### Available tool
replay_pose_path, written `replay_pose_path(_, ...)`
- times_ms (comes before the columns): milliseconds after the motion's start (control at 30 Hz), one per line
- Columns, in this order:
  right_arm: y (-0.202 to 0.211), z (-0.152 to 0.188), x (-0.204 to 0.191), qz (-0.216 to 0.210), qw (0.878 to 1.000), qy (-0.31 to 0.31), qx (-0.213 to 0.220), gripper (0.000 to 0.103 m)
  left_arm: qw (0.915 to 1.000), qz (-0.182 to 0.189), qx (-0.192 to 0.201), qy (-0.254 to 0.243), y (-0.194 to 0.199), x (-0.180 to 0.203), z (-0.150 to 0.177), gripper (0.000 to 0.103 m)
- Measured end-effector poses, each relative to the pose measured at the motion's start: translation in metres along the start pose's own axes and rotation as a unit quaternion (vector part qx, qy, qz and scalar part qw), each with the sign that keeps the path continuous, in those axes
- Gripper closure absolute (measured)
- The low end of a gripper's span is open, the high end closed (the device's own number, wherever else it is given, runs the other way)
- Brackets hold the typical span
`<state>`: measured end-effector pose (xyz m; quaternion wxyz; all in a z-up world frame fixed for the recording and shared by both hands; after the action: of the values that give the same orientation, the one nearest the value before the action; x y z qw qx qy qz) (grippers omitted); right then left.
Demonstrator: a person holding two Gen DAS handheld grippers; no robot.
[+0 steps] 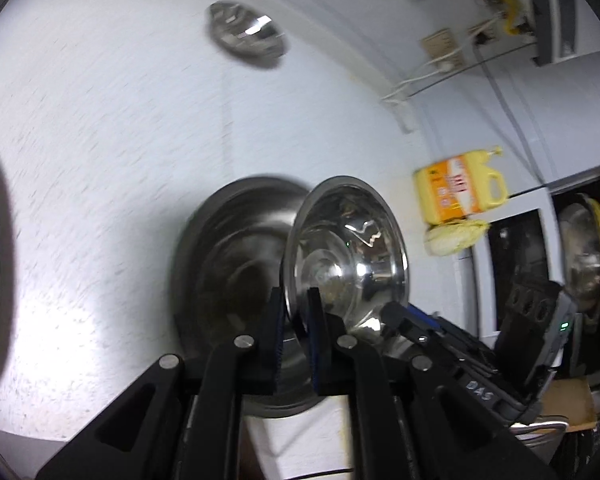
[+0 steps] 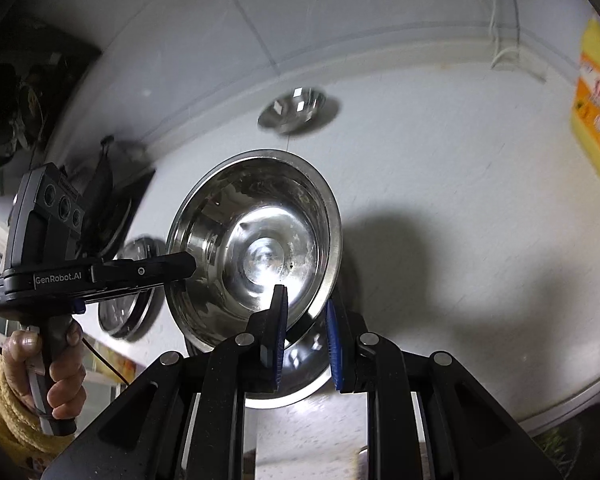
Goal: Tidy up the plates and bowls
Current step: 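Carry the medium bowl with both tools and lower it into the large bowl, then open both tools and release the medium bowl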
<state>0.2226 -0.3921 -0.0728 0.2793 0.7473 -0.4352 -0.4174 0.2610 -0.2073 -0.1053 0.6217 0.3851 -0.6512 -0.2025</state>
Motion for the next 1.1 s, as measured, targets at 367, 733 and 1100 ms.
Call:
replay_pose_path(367, -0.044, 0.021, -0.003, -0.004, 0.998, -0.019, -0.054, 0.086, 0.9993, -0.036, -0.003, -0.003, -0.019, -0.026, 0.010, 0.094)
replay_pose_path(733, -0.041, 0.016, -0.008, 0.010, 0.999, -0.002, -0.053, 0.085, 0.9961, -0.072, 0.015, -0.049, -0.019, -0.016, 0.007, 0.091)
replay_pose_path(1100, -0.042, 0.021, -0.008, 0.025, 0.999, 0.006, -0.043, 0.080, 0.9907, -0.099, 0.026, -0.089, -0.017, -0.009, 0.007, 0.088)
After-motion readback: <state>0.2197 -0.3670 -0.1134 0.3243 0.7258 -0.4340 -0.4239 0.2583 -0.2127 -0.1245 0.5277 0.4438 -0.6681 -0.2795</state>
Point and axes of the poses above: each gripper's, at about its wrist camera, not at the fingertips, and y roughly against the way its jaws point, x to its right, z to its underside, the point moved 4 cm from there along -y, roughly the way its jaws point, and after that the axes turned 5 degrees about y, right-handed, at the moved point
